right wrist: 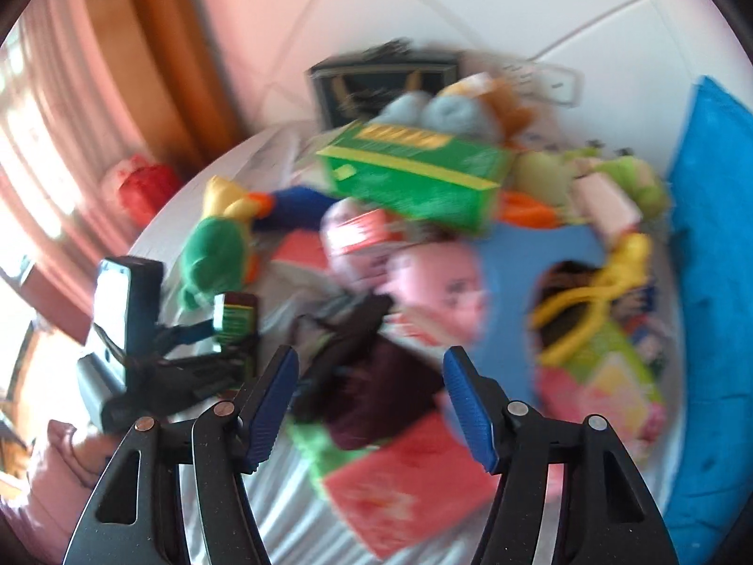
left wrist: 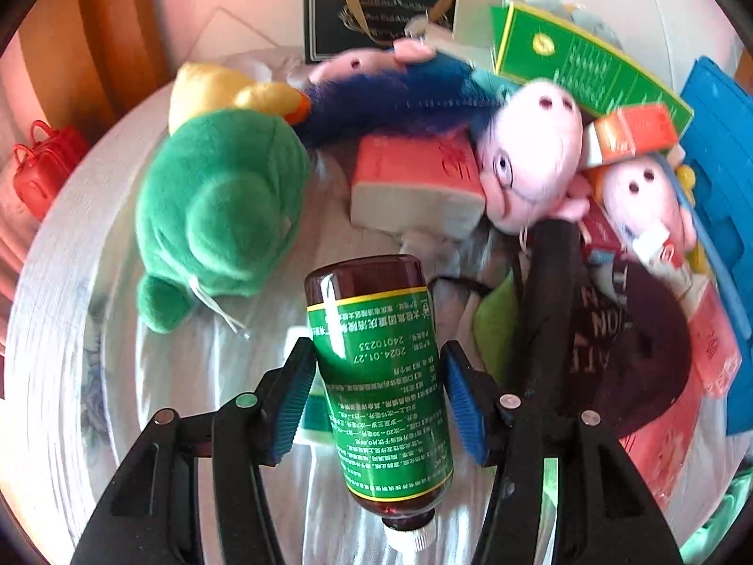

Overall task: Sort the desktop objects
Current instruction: 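Grasp the green-labelled brown bottle with the left tool while the right tool grasps the black bag roll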

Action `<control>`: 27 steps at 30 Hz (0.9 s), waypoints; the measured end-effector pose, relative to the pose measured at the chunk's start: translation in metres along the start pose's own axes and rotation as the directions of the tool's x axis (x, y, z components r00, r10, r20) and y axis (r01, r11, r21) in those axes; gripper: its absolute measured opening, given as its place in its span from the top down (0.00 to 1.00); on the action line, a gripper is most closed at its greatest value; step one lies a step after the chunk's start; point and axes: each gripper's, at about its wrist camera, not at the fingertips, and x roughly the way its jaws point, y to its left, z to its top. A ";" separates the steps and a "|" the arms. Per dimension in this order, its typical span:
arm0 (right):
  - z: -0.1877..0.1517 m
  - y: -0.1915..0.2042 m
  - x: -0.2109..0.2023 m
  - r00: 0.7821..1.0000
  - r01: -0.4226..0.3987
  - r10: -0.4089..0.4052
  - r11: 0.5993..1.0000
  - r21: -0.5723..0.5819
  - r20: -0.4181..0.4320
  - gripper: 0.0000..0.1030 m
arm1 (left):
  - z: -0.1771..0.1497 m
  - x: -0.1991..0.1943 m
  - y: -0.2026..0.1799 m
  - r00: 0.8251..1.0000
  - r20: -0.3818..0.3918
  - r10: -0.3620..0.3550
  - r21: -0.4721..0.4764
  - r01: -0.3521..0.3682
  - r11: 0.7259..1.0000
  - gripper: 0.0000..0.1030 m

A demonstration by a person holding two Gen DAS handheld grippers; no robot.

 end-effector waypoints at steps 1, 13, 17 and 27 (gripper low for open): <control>0.000 0.008 0.010 1.000 -0.013 0.013 1.000 -0.016 -0.020 0.37 | 0.000 0.003 0.000 1.000 -0.013 -0.008 -0.007 0.008 1.000 0.48; 0.005 0.025 0.123 0.964 0.010 0.007 0.998 0.062 -0.264 0.41 | 0.003 0.015 0.005 0.994 -0.092 -0.064 0.018 0.066 0.998 0.51; 0.008 0.020 0.147 0.955 0.031 -0.007 0.996 0.079 -0.296 0.43 | 0.006 0.010 0.008 0.992 -0.092 -0.088 0.004 0.089 0.996 0.51; 0.008 0.015 0.165 0.957 0.024 -0.002 0.997 0.074 -0.291 0.62 | 0.013 -0.033 0.009 0.997 -0.036 -0.068 0.019 0.069 0.997 0.51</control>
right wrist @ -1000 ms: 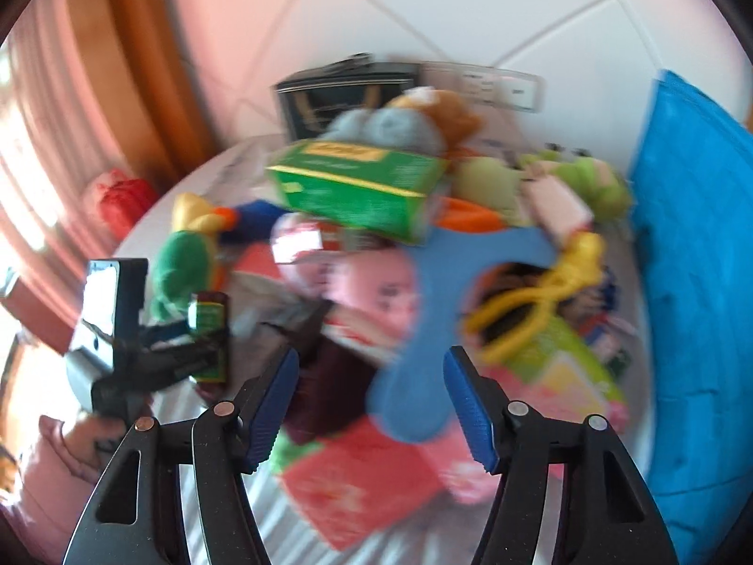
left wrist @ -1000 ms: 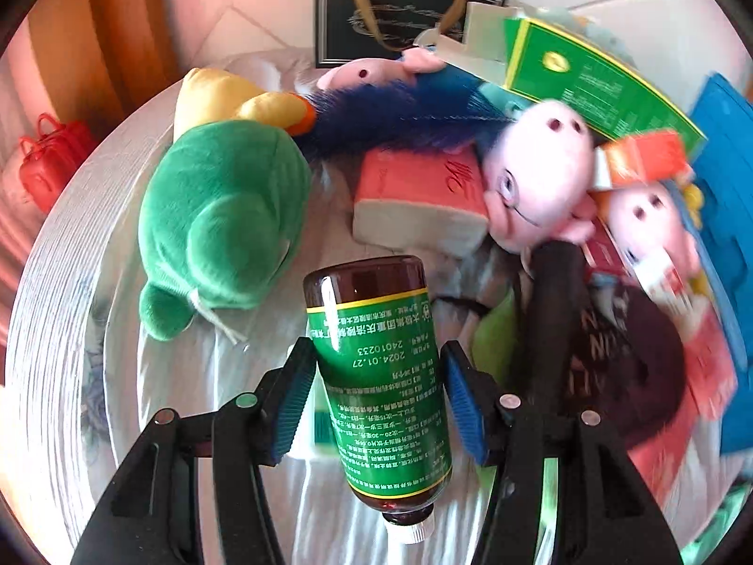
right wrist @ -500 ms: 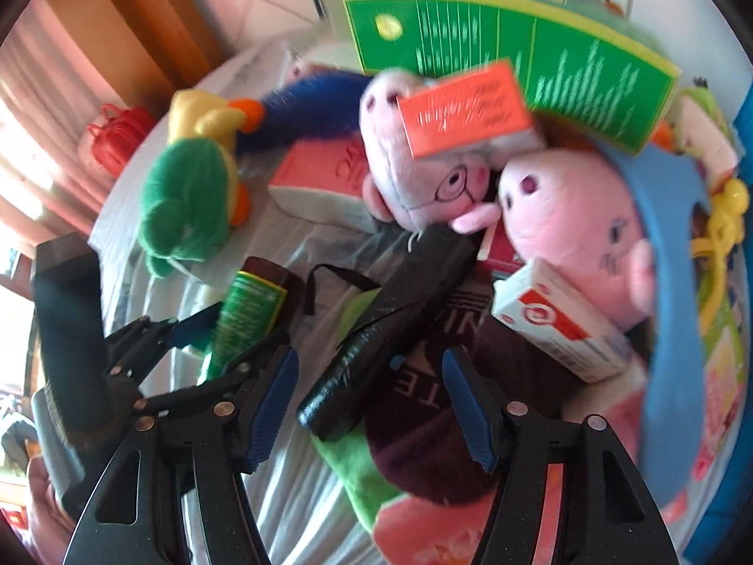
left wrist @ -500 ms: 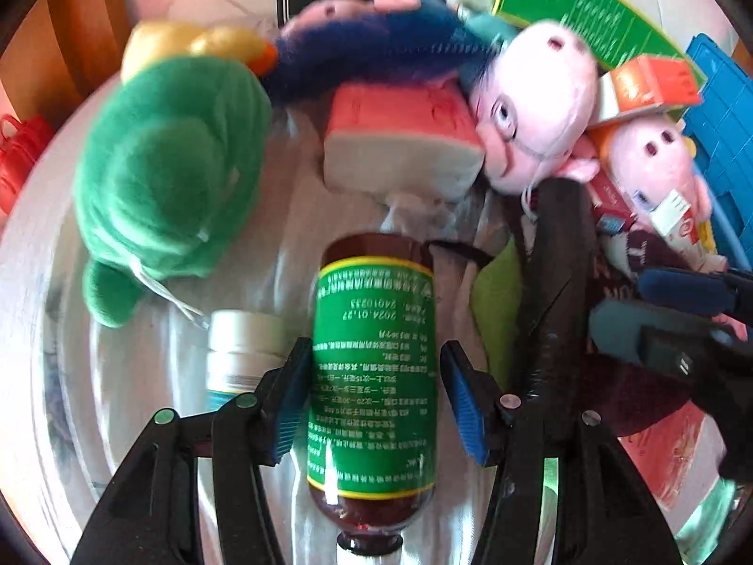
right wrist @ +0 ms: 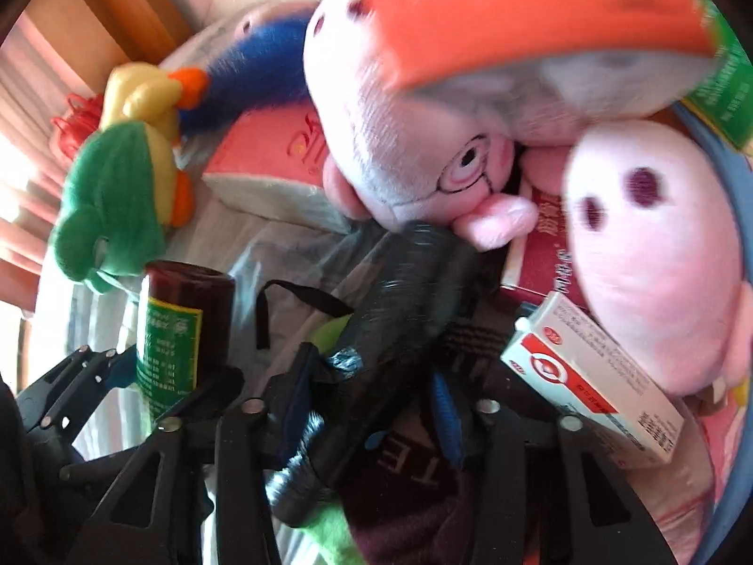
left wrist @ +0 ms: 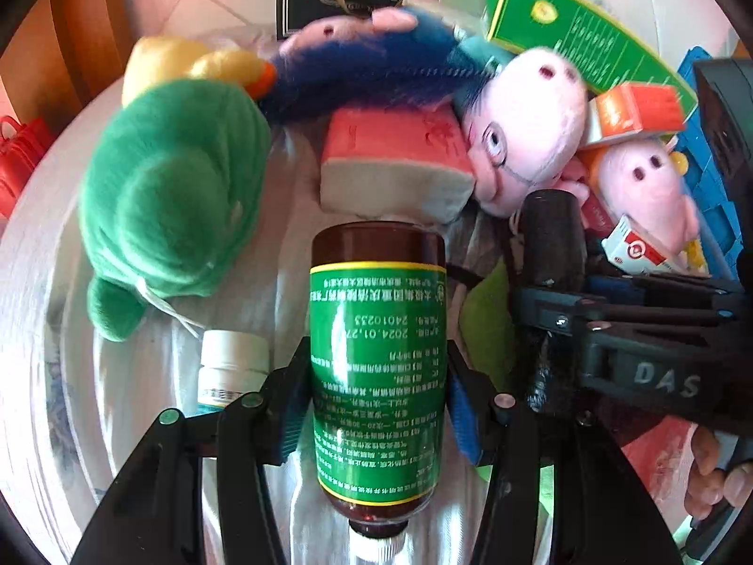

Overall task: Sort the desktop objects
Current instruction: 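Grasp the green-labelled brown bottle with the left tool while the right tool grasps the black bag roll, then carry the bottle and bag roll into the blue crate and release them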

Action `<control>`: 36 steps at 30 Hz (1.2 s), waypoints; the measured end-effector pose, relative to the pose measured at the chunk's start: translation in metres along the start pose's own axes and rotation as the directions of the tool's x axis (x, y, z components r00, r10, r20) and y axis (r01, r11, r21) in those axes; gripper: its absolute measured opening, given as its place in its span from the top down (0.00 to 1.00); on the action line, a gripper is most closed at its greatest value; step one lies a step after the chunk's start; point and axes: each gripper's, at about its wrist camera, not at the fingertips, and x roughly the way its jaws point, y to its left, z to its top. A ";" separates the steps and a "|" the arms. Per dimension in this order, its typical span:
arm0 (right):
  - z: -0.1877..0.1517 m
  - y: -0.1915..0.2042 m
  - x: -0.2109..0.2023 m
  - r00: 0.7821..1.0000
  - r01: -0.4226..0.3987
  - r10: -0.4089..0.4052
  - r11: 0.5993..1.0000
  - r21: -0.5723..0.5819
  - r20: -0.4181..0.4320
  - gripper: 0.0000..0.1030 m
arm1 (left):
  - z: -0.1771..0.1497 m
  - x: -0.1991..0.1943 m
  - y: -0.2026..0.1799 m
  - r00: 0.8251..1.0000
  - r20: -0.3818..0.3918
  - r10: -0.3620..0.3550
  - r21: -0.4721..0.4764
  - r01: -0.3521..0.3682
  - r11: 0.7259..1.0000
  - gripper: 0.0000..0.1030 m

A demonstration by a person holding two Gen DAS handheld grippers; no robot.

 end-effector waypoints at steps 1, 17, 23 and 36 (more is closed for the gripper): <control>-0.002 -0.002 -0.006 1.000 -0.020 0.020 1.000 0.007 0.011 0.63 | 0.000 -0.009 -0.001 1.000 0.015 -0.001 0.002 0.001 1.000 0.51; -0.068 -0.005 -0.186 0.908 -0.034 0.058 0.997 -0.065 0.415 0.68 | -0.019 -0.124 -0.078 0.950 0.311 0.018 0.089 -0.048 0.995 0.51; -0.092 -0.031 -0.250 0.850 0.034 -0.009 0.999 -0.037 0.527 0.68 | -0.015 -0.156 -0.125 0.918 0.396 -0.028 0.149 -0.035 0.988 0.51; -0.157 -0.114 -0.358 0.736 0.147 -0.123 0.989 0.021 0.666 0.68 | -0.012 -0.189 -0.262 0.878 0.456 -0.145 0.229 0.041 0.972 0.51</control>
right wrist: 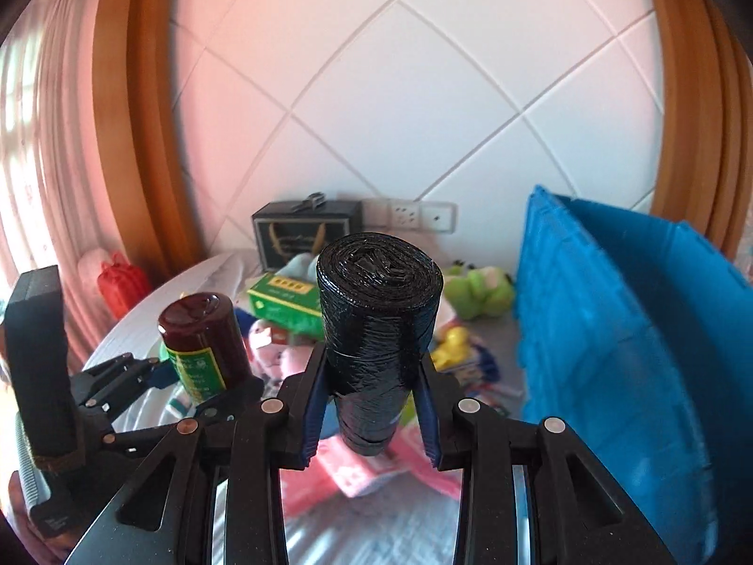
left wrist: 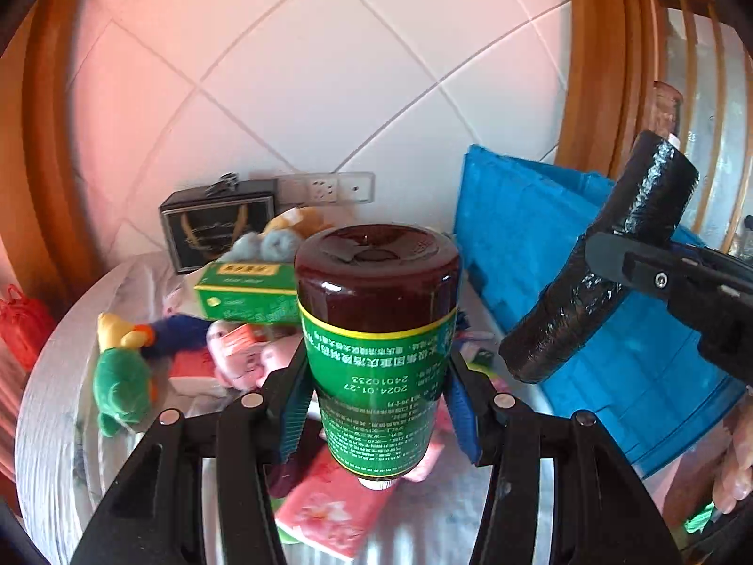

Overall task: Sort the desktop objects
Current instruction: 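Carry the bottle and bag roll into the blue crate and release them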

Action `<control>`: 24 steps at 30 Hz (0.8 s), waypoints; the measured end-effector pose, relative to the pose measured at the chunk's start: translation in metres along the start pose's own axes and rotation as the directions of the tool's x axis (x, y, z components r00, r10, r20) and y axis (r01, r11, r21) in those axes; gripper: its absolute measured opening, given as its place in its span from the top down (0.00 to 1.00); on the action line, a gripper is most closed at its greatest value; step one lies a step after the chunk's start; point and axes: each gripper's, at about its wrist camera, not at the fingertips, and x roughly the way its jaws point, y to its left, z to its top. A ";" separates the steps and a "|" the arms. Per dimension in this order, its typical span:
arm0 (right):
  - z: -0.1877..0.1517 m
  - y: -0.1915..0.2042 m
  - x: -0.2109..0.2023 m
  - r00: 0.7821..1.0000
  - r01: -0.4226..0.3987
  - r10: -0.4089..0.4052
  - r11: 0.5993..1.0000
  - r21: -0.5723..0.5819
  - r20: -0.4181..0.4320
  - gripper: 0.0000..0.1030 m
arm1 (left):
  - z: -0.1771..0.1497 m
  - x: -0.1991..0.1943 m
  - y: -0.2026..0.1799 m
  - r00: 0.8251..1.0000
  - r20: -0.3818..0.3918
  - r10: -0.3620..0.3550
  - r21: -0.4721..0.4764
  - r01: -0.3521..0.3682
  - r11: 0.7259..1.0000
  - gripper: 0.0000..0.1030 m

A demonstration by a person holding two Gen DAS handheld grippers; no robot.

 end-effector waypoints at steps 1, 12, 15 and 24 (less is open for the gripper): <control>0.003 -0.010 -0.009 1.000 0.004 -0.004 1.000 0.005 0.017 0.68 | 0.005 -0.001 -0.010 1.000 0.009 -0.005 0.009 0.005 1.000 0.51; 0.025 -0.129 -0.102 0.963 0.137 -0.155 0.986 0.094 0.220 0.68 | 0.080 -0.018 -0.140 0.974 0.181 -0.136 0.121 0.115 0.986 0.51; 0.025 -0.167 -0.116 0.947 0.200 -0.224 0.972 0.121 0.230 0.68 | 0.096 -0.020 -0.180 0.964 0.189 -0.189 0.144 0.163 0.976 0.51; 0.002 -0.267 -0.126 0.926 0.333 -0.355 0.928 0.167 0.126 0.68 | 0.104 0.010 -0.300 0.956 0.036 -0.291 0.214 0.277 0.937 0.51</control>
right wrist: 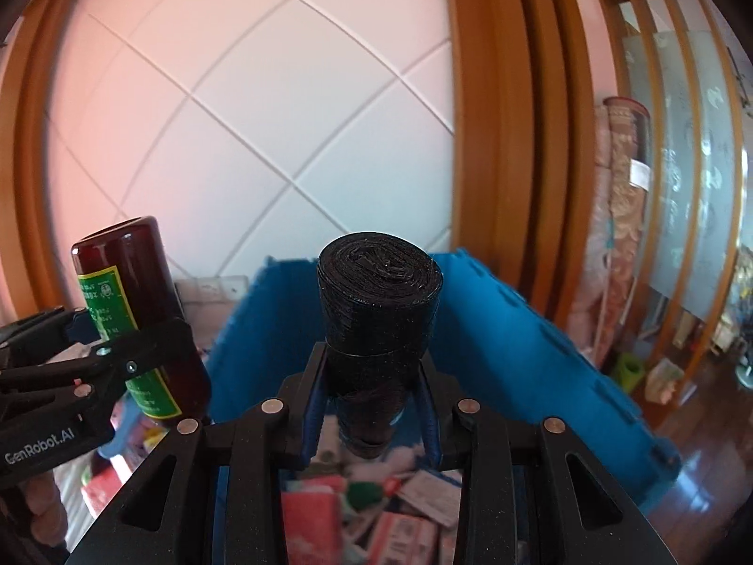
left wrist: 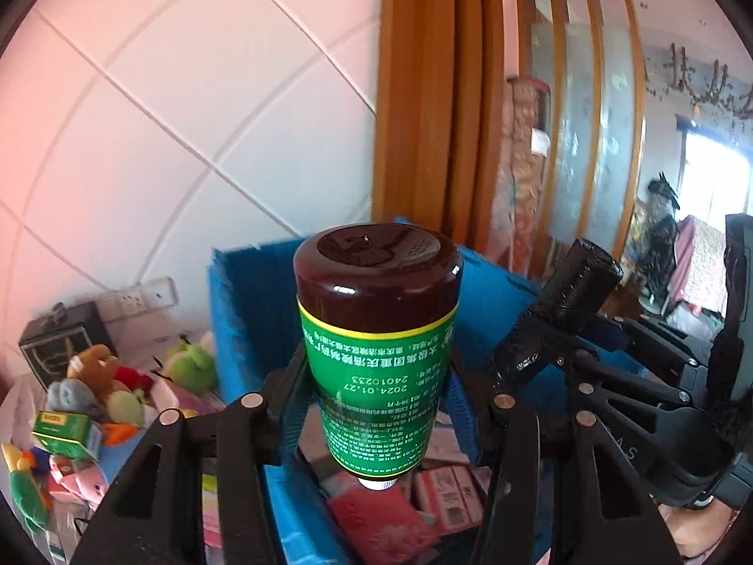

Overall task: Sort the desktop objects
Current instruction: 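Carry the bottle and bag roll into the blue crate and release them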

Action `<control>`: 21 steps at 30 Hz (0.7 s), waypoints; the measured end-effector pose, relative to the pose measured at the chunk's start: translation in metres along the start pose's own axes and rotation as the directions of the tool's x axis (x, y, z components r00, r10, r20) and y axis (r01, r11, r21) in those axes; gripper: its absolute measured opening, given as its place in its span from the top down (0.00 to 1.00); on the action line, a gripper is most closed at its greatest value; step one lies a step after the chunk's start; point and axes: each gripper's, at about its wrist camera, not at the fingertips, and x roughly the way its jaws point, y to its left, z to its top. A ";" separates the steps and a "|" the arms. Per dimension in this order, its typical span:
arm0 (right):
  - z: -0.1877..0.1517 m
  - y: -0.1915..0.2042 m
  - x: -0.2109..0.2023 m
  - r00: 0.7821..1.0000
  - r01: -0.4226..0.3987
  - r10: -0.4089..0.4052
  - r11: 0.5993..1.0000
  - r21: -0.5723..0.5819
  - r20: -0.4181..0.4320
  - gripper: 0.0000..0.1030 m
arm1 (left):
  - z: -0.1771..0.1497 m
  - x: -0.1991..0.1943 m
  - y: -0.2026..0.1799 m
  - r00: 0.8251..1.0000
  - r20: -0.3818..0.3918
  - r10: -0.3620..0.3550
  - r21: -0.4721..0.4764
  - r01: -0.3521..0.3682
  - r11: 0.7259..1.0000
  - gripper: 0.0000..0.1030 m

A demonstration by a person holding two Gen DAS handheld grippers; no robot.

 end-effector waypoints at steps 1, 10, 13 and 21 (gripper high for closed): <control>-0.003 -0.009 0.002 1.000 0.010 -0.010 1.000 -0.003 -0.020 0.68 | 0.000 0.010 -0.007 1.000 -0.031 -0.002 0.005 0.002 1.000 0.51; -0.029 -0.056 0.042 0.989 0.076 -0.079 0.997 -0.026 -0.126 0.68 | -0.005 0.066 -0.027 0.983 -0.179 0.037 -0.013 -0.039 0.999 0.51; -0.027 -0.061 0.056 0.987 0.089 -0.097 0.994 -0.065 -0.128 0.68 | -0.010 0.074 -0.028 0.979 -0.201 0.038 -0.031 -0.045 0.999 0.51; -0.026 -0.073 0.076 0.980 0.087 -0.098 0.994 -0.068 -0.174 0.68 | -0.017 0.090 -0.032 0.957 -0.282 0.065 -0.040 -0.080 0.996 0.51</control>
